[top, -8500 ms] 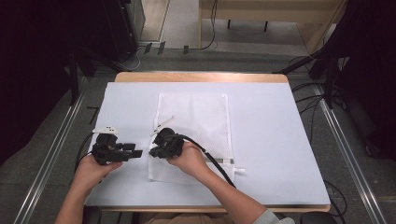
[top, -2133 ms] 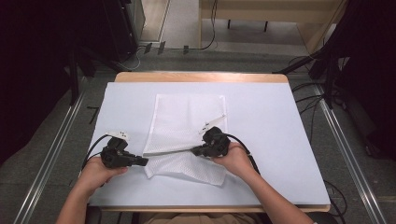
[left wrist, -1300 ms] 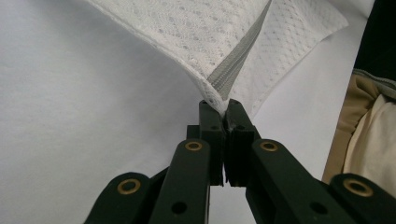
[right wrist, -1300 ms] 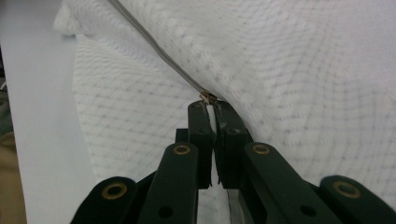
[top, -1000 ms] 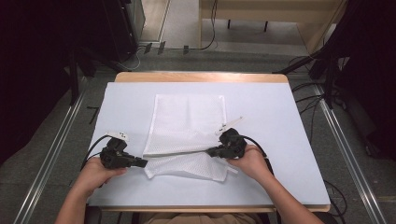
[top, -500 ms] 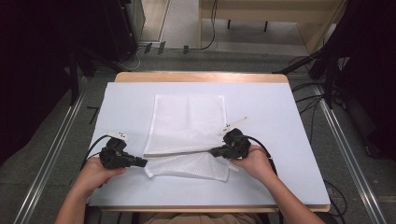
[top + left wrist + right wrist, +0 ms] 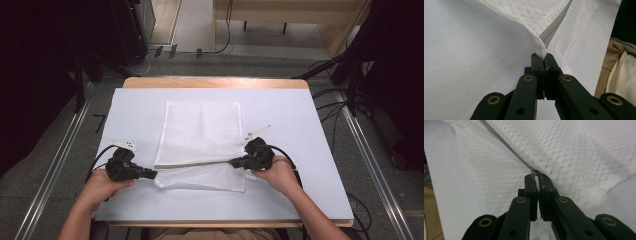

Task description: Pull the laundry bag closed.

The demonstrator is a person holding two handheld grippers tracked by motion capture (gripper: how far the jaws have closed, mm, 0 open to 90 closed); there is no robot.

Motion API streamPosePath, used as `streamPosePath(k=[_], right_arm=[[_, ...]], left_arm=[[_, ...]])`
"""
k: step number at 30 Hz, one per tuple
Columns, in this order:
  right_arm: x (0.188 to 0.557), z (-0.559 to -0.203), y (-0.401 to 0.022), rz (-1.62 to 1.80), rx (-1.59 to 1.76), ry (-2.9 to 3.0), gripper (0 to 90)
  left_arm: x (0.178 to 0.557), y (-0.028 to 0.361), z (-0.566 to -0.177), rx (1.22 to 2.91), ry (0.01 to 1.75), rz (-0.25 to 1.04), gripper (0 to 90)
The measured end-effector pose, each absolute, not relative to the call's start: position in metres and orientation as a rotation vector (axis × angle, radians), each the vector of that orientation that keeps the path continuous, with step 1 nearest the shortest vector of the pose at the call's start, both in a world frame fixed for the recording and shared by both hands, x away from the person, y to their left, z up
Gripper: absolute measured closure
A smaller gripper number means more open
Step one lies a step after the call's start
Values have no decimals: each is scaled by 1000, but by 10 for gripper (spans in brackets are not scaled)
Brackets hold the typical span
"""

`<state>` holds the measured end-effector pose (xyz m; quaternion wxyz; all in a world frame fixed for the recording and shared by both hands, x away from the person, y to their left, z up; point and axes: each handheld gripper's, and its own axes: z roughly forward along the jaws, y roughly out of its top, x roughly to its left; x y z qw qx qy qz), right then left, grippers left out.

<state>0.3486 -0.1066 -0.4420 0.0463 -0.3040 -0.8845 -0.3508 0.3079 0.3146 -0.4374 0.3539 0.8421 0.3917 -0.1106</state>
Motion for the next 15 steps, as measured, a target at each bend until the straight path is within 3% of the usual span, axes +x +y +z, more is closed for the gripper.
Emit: streamPosePath(k=[15], right_arm=[[346, -441, -117, -1041, -954, -2715, 886]], left_arm=[[308, 314, -435, 2182, 1028, -269, 900]])
